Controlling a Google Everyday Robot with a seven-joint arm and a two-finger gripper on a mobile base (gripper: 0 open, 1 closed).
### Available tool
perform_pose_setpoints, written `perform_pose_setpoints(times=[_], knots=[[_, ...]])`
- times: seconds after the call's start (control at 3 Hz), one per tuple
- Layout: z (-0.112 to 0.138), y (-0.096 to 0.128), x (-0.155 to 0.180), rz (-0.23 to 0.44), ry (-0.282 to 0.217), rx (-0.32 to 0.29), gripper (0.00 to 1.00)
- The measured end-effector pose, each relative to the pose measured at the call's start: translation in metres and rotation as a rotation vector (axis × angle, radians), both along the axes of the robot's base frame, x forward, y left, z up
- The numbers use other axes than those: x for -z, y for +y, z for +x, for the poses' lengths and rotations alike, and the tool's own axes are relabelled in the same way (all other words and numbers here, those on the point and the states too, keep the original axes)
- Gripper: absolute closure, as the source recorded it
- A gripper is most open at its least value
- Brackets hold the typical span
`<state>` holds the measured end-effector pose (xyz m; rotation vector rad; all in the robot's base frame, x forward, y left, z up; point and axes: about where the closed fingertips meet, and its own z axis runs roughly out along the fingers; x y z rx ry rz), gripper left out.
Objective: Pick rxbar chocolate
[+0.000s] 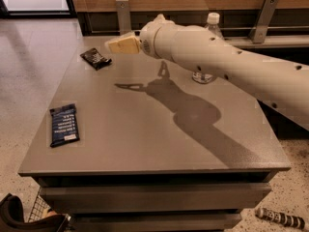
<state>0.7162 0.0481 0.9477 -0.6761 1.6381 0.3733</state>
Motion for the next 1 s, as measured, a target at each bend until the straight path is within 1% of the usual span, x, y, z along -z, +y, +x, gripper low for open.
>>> perform_pose_setpoints(times=[0.33,0.67,1.0], knots=[[0.023,0.018,0.012,0.06,-0.004,-0.024,0.0],[0.042,0.052,0.028,0.125,0.018,-0.09,0.0],[0.042,0.053,0.028,0.125,0.02,-0.091,0.0]])
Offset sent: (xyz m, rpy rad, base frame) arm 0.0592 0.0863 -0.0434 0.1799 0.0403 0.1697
